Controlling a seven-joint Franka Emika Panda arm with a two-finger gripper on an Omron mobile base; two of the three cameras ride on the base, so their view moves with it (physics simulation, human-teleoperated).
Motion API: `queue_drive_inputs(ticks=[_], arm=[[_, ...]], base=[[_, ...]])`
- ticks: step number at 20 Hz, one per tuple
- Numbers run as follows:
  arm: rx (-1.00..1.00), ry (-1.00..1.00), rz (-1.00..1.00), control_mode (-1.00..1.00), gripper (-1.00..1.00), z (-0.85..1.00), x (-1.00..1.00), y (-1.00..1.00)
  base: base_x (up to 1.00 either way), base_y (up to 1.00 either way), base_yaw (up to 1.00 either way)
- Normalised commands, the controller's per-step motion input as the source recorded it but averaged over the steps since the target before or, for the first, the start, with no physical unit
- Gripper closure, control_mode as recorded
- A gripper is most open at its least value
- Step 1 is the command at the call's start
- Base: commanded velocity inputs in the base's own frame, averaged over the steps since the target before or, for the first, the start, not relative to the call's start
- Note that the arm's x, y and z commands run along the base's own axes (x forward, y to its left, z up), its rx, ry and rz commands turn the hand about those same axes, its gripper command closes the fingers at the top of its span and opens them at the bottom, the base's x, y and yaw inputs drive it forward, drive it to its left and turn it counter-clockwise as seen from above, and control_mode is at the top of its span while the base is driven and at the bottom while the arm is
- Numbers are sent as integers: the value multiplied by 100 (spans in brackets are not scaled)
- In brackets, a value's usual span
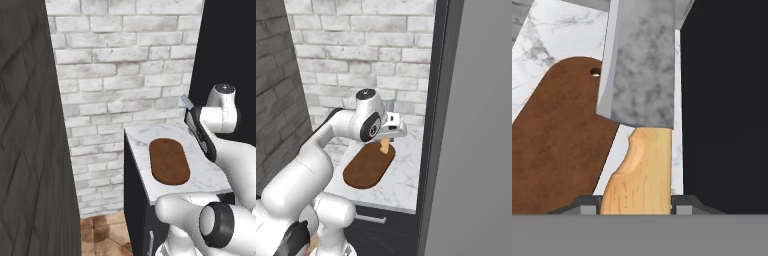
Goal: Move the cutting board and knife to the sink. Then move spray from the cabinet to the counter.
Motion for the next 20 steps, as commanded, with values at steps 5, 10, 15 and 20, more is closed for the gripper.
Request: queue_drive_inputs(ticks=[5,10,15,20], arm=[[-1,-3,0,-100,100,33,-33,9],[8,0,-2,-100,100,39,-55,12],[1,0,-1,-100,100,42,-40,29],[-1,-5,0,-100,100,38,-19,32]], base=[[0,0,0],[0,0,0],[0,0,0],[0,0,0]])
